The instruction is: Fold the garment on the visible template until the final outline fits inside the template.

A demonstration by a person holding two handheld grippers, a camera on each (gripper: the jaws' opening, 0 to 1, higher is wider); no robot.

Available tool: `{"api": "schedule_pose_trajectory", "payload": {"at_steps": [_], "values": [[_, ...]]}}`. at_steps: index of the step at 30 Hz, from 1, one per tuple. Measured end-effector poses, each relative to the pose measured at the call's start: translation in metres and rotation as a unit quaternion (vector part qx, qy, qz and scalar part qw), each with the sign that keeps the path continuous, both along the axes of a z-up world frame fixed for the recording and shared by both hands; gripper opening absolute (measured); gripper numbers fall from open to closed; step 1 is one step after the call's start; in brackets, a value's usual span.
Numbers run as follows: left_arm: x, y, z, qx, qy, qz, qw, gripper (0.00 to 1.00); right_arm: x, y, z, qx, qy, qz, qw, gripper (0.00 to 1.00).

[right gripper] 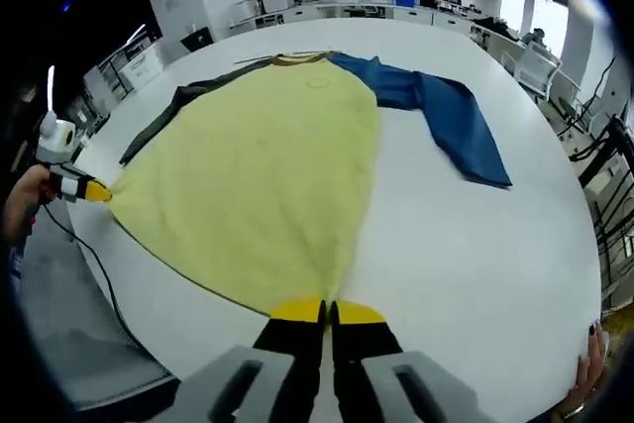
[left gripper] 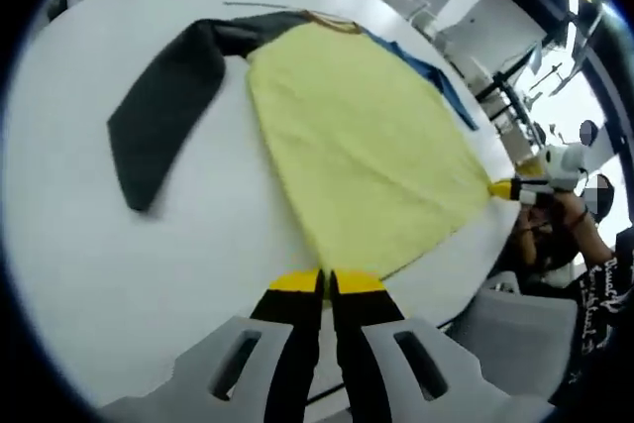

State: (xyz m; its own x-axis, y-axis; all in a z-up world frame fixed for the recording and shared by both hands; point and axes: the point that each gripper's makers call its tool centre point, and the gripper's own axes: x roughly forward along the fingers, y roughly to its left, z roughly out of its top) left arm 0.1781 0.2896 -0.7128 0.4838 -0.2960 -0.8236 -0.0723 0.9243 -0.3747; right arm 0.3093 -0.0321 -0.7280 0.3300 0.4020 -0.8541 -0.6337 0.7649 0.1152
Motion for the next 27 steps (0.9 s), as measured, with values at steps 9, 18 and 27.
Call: {"api": "schedule_pose_trajectory", "payload": {"at_steps": [9,18,27], "values": [[-0.006,-0.001,-0.011,0.000,0.010,0.008,0.9999,0.00,-0.002,-0.003,-0.003,-0.007,0.002,0.001,1.0000,0.00],[-0.006,0.009,-0.012,0.050,-0.017,0.002,0.9986,0.09,0.000,-0.005,-0.005,-0.012,-0.001,-0.003,0.9999,0.02],[0.004,0.024,0.020,0.090,-0.079,0.042,0.9919,0.42,0.003,-0.009,0.011,0.000,0.001,-0.023,0.9997,0.30]]}}
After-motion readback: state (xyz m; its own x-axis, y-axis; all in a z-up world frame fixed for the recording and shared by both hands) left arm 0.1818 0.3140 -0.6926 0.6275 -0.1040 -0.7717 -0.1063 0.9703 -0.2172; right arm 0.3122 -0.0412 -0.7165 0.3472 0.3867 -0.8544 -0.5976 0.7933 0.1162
